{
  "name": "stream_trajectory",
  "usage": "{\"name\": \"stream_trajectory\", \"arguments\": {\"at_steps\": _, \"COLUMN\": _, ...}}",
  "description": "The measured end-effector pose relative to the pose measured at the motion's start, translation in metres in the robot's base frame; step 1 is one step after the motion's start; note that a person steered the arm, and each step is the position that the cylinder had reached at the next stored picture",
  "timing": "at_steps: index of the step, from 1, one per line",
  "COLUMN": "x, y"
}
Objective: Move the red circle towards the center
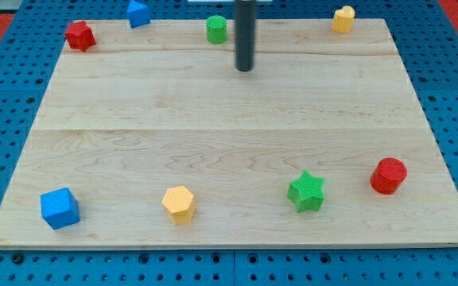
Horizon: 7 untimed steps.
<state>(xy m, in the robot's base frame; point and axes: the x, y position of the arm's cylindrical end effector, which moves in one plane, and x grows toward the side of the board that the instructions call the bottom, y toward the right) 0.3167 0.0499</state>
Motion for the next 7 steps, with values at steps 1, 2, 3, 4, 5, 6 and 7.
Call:
{"name": "stream_trajectory", "arguments": {"at_steps": 1, "x": 0.028, "y": 0.082}}
{"name": "stream_trajectory", "arguments": {"at_steps": 2, "x": 0.068, "y": 0.152}}
{"name": "stream_trajectory", "arguments": {"at_steps": 3, "x": 0.114, "y": 0.191}}
{"name": "stream_trajectory", "arguments": {"at_steps": 4, "x": 0.141, "y": 0.202}}
{"name": "stream_trajectory", "arguments": {"at_steps": 5, "x": 0.170, "y": 0.202}}
{"name": "stream_trajectory", "arguments": {"at_steps": 6, "x": 0.203, "y": 0.195}}
{"name": "stream_trajectory", "arguments": {"at_steps": 7, "x": 0.223, "y": 0.157}}
